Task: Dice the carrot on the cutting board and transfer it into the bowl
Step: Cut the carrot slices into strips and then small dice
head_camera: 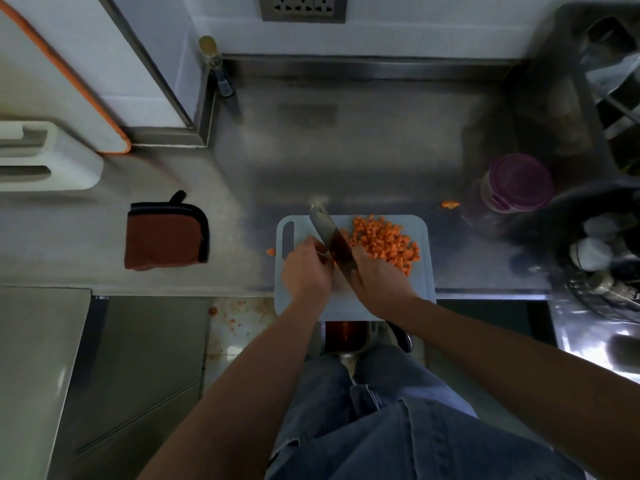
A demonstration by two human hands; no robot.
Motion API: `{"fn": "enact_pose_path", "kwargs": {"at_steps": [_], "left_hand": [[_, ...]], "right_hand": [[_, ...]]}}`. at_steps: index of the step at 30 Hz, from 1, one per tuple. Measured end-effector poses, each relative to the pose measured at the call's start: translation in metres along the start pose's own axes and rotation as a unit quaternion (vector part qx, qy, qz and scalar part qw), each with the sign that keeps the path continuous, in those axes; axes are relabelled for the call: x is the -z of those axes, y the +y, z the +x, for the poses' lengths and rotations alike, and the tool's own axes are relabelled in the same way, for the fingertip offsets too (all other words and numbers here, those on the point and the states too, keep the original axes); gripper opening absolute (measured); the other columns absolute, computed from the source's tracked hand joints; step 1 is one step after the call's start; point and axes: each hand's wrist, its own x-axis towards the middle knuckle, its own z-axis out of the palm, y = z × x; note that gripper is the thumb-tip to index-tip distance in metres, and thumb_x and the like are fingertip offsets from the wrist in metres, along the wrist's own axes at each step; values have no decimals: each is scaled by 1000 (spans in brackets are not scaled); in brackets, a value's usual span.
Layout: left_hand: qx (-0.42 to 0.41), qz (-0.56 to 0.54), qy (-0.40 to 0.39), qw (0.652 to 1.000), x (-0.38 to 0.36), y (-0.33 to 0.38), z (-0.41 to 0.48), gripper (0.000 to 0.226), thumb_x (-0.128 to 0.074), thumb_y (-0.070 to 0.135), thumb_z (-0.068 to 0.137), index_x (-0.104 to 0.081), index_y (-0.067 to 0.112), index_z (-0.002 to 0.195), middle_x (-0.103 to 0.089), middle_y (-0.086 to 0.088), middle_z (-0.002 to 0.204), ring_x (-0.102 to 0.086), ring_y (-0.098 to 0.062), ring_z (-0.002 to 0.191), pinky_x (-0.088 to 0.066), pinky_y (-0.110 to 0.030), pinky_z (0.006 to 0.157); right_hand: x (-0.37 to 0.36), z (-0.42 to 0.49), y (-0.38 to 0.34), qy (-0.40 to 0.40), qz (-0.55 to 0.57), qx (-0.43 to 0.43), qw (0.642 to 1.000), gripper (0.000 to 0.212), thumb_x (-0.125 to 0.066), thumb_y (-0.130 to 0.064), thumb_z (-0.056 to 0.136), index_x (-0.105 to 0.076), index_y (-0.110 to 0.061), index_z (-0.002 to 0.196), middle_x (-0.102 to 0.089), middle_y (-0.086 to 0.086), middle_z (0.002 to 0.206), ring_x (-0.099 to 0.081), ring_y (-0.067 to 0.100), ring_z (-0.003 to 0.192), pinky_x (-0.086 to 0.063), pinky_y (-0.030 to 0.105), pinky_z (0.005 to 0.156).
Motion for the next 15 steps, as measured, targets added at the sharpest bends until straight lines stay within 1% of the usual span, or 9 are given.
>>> {"fn": "enact_pose_path", "kwargs": {"at_steps": [3,4,6,9,11,13,15], "left_hand": [[8,-7,-5,1000,-1,0,1,13,-65,19,89,-62,18,102,-69,2,93,-64,-17,89,-44,-27,65],[8,-6,-4,1000,-1,0,2,14,-65,18,89,-62,17,103,-69,0,93,-65,-18,88,-44,-27,65],[2,-3,1,1000,-2,0,3,15,-63,16,90,-61,15,105,-69,-2,93,-65,-21,88,-44,-29,66],[-3,4,5,1000,-4,-1,3,14,-60,15,91,-59,15,104,-69,-3,93,-65,-22,88,-46,-31,68],[-4,8,6,1000,-5,-2,4,14,-59,14,91,-59,15,104,-69,-2,93,-65,-22,88,-47,-31,69],[-7,12,4,1000,-5,-1,5,15,-59,13,90,-59,15,105,-69,-3,92,-65,-23,88,-47,-31,69],[-9,14,2,1000,-4,0,5,17,-60,12,90,-61,14,106,-69,-3,92,-65,-22,89,-47,-31,69]], "right_hand": [[-2,2,-1,-6,4,0,1000,26,-42,-19,99,-35,-13,124,-58,3,80,-58,19,67,-48,33,59],[-3,2,-1,-9,3,1,1000,27,-42,-19,99,-34,-13,124,-58,4,80,-59,21,68,-49,34,60],[-4,4,-2,-17,-2,-4,1000,29,-42,-20,99,-34,-12,125,-59,6,82,-62,27,74,-53,43,66],[-7,6,-4,-22,-17,-5,1000,32,-43,-18,97,-32,-12,126,-58,7,85,-63,30,79,-53,45,70],[-9,6,-3,-20,-23,-7,1000,32,-42,-16,96,-31,-12,126,-61,11,88,-63,32,80,-54,48,72],[-10,6,-2,-19,-26,-8,999,34,-41,-17,97,-30,-12,128,-61,11,89,-63,34,82,-53,47,72],[-9,8,0,-12,-18,-10,1000,34,-41,-19,99,-30,-12,130,-57,6,84,-62,32,82,-50,42,68]]}}
